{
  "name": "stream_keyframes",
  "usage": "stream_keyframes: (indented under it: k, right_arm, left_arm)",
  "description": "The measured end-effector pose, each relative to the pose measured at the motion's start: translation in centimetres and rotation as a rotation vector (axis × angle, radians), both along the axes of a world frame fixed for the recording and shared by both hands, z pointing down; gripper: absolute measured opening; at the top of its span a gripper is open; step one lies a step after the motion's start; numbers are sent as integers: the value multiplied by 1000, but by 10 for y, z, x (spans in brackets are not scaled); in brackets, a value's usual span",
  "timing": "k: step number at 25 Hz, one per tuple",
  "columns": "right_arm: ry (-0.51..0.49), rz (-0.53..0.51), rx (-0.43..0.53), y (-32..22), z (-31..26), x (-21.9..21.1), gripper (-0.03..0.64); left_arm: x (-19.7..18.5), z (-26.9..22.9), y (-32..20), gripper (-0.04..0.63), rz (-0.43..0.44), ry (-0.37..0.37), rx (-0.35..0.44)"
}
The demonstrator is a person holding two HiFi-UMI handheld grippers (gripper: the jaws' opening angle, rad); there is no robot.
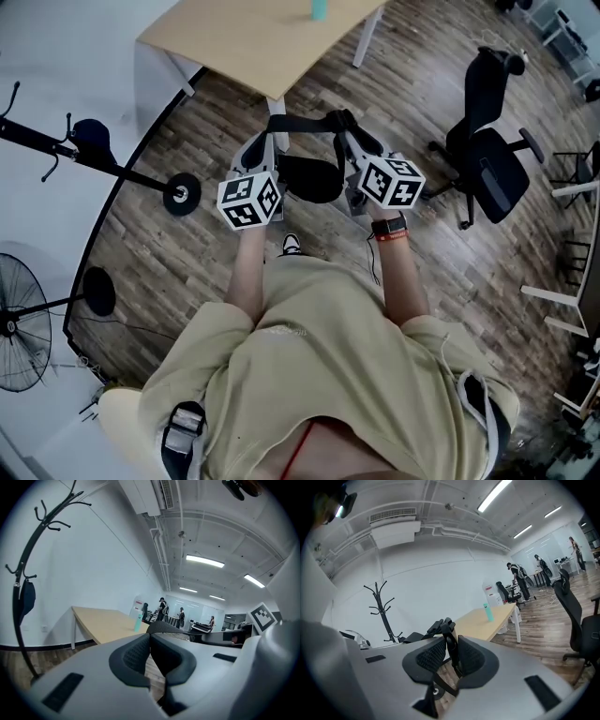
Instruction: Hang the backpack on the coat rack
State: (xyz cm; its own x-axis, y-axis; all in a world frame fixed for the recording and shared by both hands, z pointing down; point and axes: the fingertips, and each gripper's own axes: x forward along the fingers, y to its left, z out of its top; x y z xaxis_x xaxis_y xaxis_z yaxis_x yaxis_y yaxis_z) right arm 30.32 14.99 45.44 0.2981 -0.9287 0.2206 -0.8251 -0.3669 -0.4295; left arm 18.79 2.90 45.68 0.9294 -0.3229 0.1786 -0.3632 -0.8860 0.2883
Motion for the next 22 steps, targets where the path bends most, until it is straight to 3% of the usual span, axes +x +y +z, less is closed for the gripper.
stream_keyframes:
  k: [13,22]
  right_arm:
    - [-22,-189,-38,-139,14,-57,94]
    - [-68,-331,-46,-235,32,-122,92]
  left_arm:
    - [-75,14,-117,25,-187,-7,-33]
    - [-153,29,-191,25,-319,-26,-48]
